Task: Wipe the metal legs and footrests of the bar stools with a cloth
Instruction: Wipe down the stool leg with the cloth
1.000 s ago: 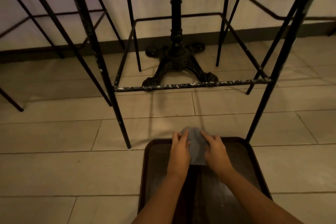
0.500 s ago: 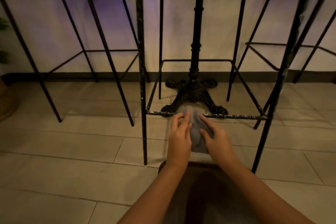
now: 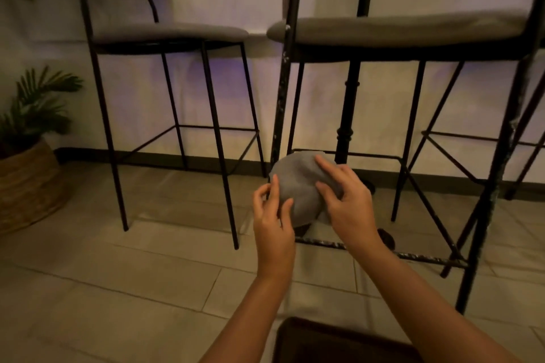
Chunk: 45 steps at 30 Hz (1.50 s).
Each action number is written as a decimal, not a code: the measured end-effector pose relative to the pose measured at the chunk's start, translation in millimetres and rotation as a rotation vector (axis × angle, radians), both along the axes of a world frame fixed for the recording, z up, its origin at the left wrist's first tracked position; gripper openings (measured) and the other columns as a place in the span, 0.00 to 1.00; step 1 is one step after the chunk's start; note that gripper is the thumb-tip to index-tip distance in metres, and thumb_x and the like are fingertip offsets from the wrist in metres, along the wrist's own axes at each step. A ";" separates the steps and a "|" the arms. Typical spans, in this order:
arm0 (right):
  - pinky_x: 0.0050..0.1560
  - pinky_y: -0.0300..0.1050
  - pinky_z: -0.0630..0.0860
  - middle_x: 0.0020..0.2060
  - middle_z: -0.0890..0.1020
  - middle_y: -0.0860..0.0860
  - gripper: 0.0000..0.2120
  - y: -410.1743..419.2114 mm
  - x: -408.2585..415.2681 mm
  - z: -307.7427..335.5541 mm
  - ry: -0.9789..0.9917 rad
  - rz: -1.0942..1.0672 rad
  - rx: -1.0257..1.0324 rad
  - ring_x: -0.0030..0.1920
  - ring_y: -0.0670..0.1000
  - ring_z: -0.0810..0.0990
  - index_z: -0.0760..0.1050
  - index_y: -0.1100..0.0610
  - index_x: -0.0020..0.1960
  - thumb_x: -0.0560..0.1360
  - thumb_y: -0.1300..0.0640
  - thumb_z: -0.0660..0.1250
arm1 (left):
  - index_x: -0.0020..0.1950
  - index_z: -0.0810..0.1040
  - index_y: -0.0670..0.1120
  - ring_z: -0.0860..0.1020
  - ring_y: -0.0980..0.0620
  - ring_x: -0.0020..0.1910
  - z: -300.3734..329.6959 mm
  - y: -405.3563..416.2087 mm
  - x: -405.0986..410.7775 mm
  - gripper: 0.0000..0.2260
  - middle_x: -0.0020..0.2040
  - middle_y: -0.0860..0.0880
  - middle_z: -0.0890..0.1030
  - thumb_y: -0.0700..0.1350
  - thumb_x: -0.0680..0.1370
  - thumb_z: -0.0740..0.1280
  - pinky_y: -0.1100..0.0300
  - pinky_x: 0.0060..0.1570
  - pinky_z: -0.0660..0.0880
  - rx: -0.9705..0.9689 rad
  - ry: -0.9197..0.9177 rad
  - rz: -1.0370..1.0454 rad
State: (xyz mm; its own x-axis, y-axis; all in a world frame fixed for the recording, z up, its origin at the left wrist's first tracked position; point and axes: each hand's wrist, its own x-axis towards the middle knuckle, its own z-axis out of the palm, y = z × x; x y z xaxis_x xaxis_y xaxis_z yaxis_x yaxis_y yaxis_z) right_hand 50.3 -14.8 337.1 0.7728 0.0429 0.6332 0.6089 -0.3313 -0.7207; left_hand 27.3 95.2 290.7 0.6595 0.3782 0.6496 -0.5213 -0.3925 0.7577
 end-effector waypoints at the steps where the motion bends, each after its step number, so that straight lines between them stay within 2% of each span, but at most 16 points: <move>1: 0.56 0.42 0.75 0.54 0.75 0.52 0.20 5.3 4.5 7.3 -0.009 0.008 -0.005 0.55 0.47 0.75 0.71 0.52 0.66 0.76 0.66 0.63 | 0.71 0.62 0.47 0.70 0.68 0.56 3.4 3.6 4.3 0.21 0.59 0.50 0.67 0.40 0.78 0.61 0.74 0.54 0.71 -0.033 -0.003 0.001; 5: 0.51 0.26 0.70 0.53 0.76 0.49 0.19 22.7 18.6 30.5 -0.068 0.010 -0.065 0.52 0.42 0.74 0.72 0.52 0.65 0.75 0.65 0.64 | 0.70 0.63 0.49 0.71 0.66 0.54 18.9 14.0 19.4 0.21 0.58 0.48 0.67 0.38 0.78 0.61 0.75 0.51 0.70 -0.109 -0.033 0.049; 10: 0.52 0.29 0.71 0.55 0.76 0.50 0.21 33.6 30.2 61.9 -0.146 -0.079 -0.152 0.54 0.44 0.73 0.69 0.53 0.67 0.76 0.65 0.63 | 0.68 0.67 0.49 0.71 0.67 0.53 45.8 16.7 28.6 0.21 0.59 0.48 0.66 0.37 0.77 0.63 0.75 0.51 0.70 -0.124 -0.110 0.049; 13: 0.58 0.37 0.71 0.60 0.75 0.52 0.22 35.3 36.9 81.7 -0.165 -0.116 -0.123 0.59 0.46 0.73 0.67 0.53 0.69 0.76 0.64 0.64 | 0.67 0.68 0.52 0.72 0.59 0.51 63.1 14.5 40.3 0.20 0.64 0.52 0.62 0.39 0.77 0.64 0.68 0.54 0.73 -0.149 -0.136 0.028; 16: 0.61 0.44 0.70 0.61 0.75 0.52 0.22 38.4 44.5 104.0 -0.219 -0.142 -0.172 0.61 0.49 0.72 0.68 0.53 0.69 0.76 0.63 0.64 | 0.66 0.70 0.53 0.71 0.61 0.54 83.3 9.8 52.7 0.20 0.65 0.59 0.58 0.39 0.76 0.65 0.64 0.57 0.74 -0.177 -0.141 0.031; 18: 0.59 0.47 0.71 0.59 0.77 0.52 0.21 38.8 52.2 119.3 -0.271 -0.182 -0.249 0.59 0.51 0.72 0.69 0.54 0.67 0.75 0.62 0.65 | 0.66 0.70 0.54 0.68 0.59 0.59 95.3 6.1 62.3 0.19 0.68 0.57 0.57 0.42 0.76 0.66 0.58 0.59 0.74 -0.158 -0.150 0.056; 20: 0.59 0.49 0.72 0.57 0.77 0.54 0.20 39.7 58.9 132.0 -0.300 -0.180 -0.282 0.58 0.52 0.73 0.71 0.56 0.66 0.75 0.63 0.65 | 0.66 0.70 0.57 0.61 0.53 0.66 103.2 3.5 72.9 0.18 0.72 0.53 0.56 0.49 0.76 0.65 0.49 0.62 0.71 -0.071 -0.118 0.155; 22: 0.62 0.45 0.70 0.58 0.77 0.55 0.20 41.4 66.0 143.1 -0.311 -0.155 -0.265 0.59 0.52 0.73 0.70 0.57 0.66 0.75 0.63 0.66 | 0.66 0.69 0.60 0.55 0.53 0.69 110.3 1.2 84.9 0.19 0.74 0.54 0.56 0.56 0.75 0.60 0.40 0.64 0.65 -0.011 -0.091 0.240; 24: 0.62 0.38 0.67 0.61 0.76 0.54 0.21 42.3 71.6 153.0 -0.299 -0.138 -0.254 0.61 0.50 0.73 0.69 0.57 0.67 0.75 0.62 0.66 | 0.67 0.67 0.60 0.54 0.53 0.71 118.3 -1.6 95.5 0.20 0.74 0.55 0.58 0.58 0.75 0.56 0.37 0.68 0.55 0.015 -0.090 0.266; 26: 0.61 0.36 0.66 0.62 0.76 0.54 0.22 41.0 78.5 161.3 -0.283 -0.139 -0.263 0.62 0.50 0.72 0.68 0.56 0.68 0.75 0.61 0.66 | 0.69 0.64 0.58 0.56 0.53 0.72 123.6 -5.1 106.0 0.21 0.72 0.54 0.63 0.58 0.76 0.54 0.36 0.69 0.51 0.024 -0.107 0.233; 30: 0.58 0.33 0.61 0.60 0.76 0.54 0.21 38.4 89.1 178.6 -0.313 -0.201 -0.442 0.61 0.52 0.72 0.69 0.56 0.68 0.75 0.59 0.66 | 0.70 0.66 0.53 0.65 0.60 0.65 126.0 -10.9 124.9 0.23 0.67 0.56 0.70 0.60 0.76 0.55 0.39 0.64 0.66 -0.101 -0.151 0.095; 33: 0.55 0.35 0.63 0.57 0.76 0.53 0.20 32.9 88.4 193.0 -0.315 -0.228 -0.628 0.57 0.51 0.73 0.70 0.54 0.67 0.75 0.56 0.66 | 0.66 0.71 0.49 0.70 0.57 0.62 130.6 -13.4 130.2 0.21 0.62 0.54 0.73 0.58 0.77 0.56 0.42 0.61 0.70 -0.160 -0.225 0.102; 37: 0.48 0.39 0.73 0.49 0.78 0.56 0.16 25.6 89.5 212.6 -0.542 -0.294 -0.435 0.45 0.48 0.73 0.75 0.55 0.62 0.74 0.57 0.67 | 0.55 0.76 0.43 0.73 0.58 0.58 148.8 -13.5 130.2 0.11 0.58 0.51 0.74 0.47 0.76 0.63 0.59 0.56 0.75 -0.267 -0.269 0.054; 40: 0.48 0.40 0.71 0.52 0.75 0.59 0.18 27.7 103.8 218.6 -0.616 -0.382 -0.376 0.49 0.53 0.73 0.73 0.52 0.65 0.75 0.57 0.66 | 0.47 0.74 0.47 0.72 0.60 0.58 159.9 -9.8 130.8 0.02 0.57 0.50 0.73 0.43 0.76 0.66 0.66 0.57 0.73 -0.284 -0.266 0.057; 42: 0.50 0.40 0.69 0.54 0.75 0.60 0.19 29.5 113.0 219.2 -0.624 -0.383 -0.388 0.52 0.56 0.73 0.72 0.51 0.66 0.75 0.58 0.66 | 0.47 0.73 0.49 0.72 0.59 0.58 165.7 -8.3 132.2 0.04 0.57 0.50 0.73 0.42 0.75 0.67 0.63 0.57 0.73 -0.307 -0.286 0.043; 45: 0.49 0.39 0.68 0.53 0.76 0.59 0.20 26.9 123.5 220.9 -0.643 -0.332 -0.416 0.51 0.57 0.74 0.71 0.52 0.67 0.75 0.59 0.65 | 0.53 0.74 0.52 0.73 0.55 0.58 171.3 -8.2 132.5 0.09 0.57 0.50 0.72 0.43 0.75 0.67 0.57 0.54 0.76 -0.333 -0.316 -0.009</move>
State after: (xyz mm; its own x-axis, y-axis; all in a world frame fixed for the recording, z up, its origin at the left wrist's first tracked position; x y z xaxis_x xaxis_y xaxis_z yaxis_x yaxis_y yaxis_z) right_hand 173.8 12.1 558.1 0.2795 0.2045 0.9381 0.6836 -0.7284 -0.0449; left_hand 159.8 86.9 462.1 0.4531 0.5959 0.6631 -0.7491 -0.1487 0.6455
